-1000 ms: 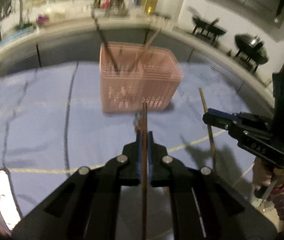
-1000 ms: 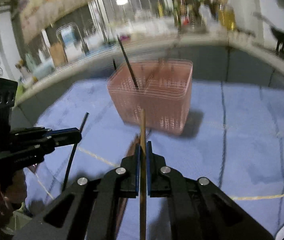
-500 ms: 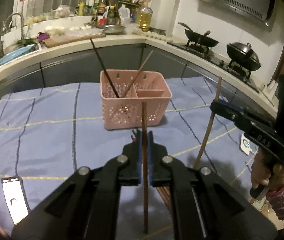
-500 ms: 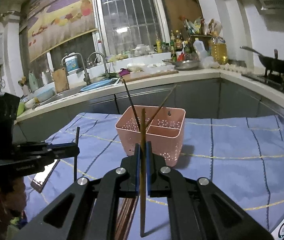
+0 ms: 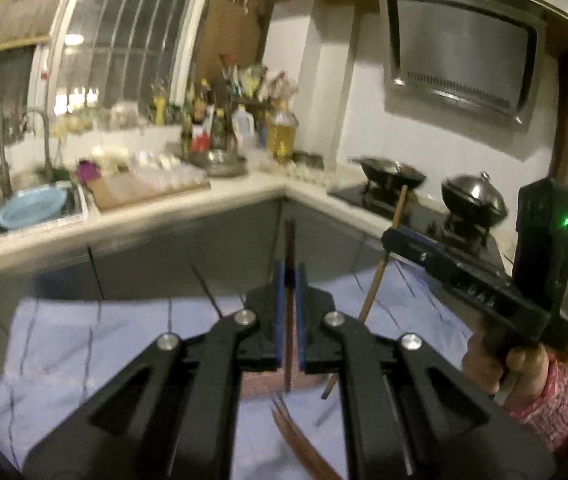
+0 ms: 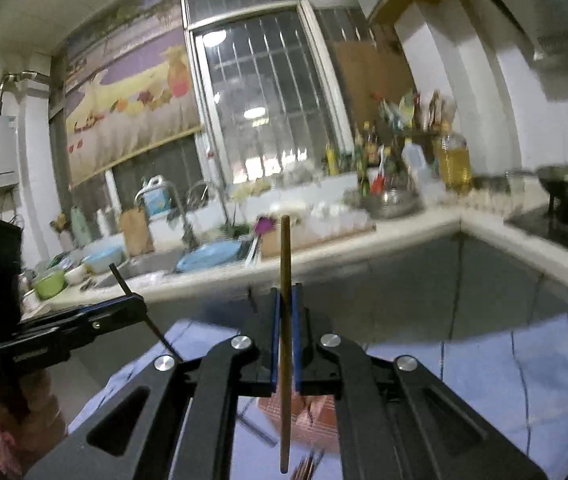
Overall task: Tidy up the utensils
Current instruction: 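Carry both chopsticks upright over the pink basket and drop them in, then return both open grippers to the remaining chopstick bundle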
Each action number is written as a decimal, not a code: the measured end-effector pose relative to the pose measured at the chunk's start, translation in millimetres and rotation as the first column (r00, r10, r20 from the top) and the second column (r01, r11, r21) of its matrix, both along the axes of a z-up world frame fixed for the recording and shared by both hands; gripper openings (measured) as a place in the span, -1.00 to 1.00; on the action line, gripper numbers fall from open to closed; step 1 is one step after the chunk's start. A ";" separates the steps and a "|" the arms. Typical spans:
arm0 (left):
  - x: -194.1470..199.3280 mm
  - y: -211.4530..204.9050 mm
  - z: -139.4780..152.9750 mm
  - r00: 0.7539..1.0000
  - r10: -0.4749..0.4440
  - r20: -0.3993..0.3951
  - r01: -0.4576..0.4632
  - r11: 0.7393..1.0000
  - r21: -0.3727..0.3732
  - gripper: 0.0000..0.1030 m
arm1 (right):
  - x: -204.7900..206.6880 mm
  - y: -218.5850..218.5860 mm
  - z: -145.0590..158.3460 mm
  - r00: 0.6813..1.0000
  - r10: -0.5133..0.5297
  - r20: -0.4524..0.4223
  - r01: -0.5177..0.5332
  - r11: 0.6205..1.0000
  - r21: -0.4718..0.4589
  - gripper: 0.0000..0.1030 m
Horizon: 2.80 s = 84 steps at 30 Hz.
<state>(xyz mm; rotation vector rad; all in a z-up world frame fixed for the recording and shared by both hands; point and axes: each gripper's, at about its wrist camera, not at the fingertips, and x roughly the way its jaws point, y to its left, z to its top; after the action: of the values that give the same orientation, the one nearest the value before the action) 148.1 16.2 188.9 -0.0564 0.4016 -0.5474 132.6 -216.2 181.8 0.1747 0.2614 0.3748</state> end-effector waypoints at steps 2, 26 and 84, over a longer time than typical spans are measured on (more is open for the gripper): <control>15.9 -6.5 7.9 1.000 0.020 0.013 -0.020 1.000 0.005 -0.92 | 16.2 3.6 4.7 1.000 -0.019 0.016 0.019 1.000 0.000 -0.90; 119.4 -43.4 -108.7 0.965 0.109 -0.239 -0.059 0.977 0.207 -0.41 | 105.8 34.8 -104.8 0.962 0.019 -0.274 -0.033 0.998 -0.044 -0.75; -45.3 -69.2 -283.3 0.827 0.150 -0.541 0.021 0.955 0.297 -0.57 | -114.9 27.1 -278.7 0.812 -0.029 -0.583 -0.100 0.977 -0.187 -0.60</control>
<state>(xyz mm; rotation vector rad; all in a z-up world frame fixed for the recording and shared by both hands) 102.8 -53.0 -94.4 0.0567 1.0533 -0.3893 17.8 -189.0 -96.8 0.0711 0.9172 0.3196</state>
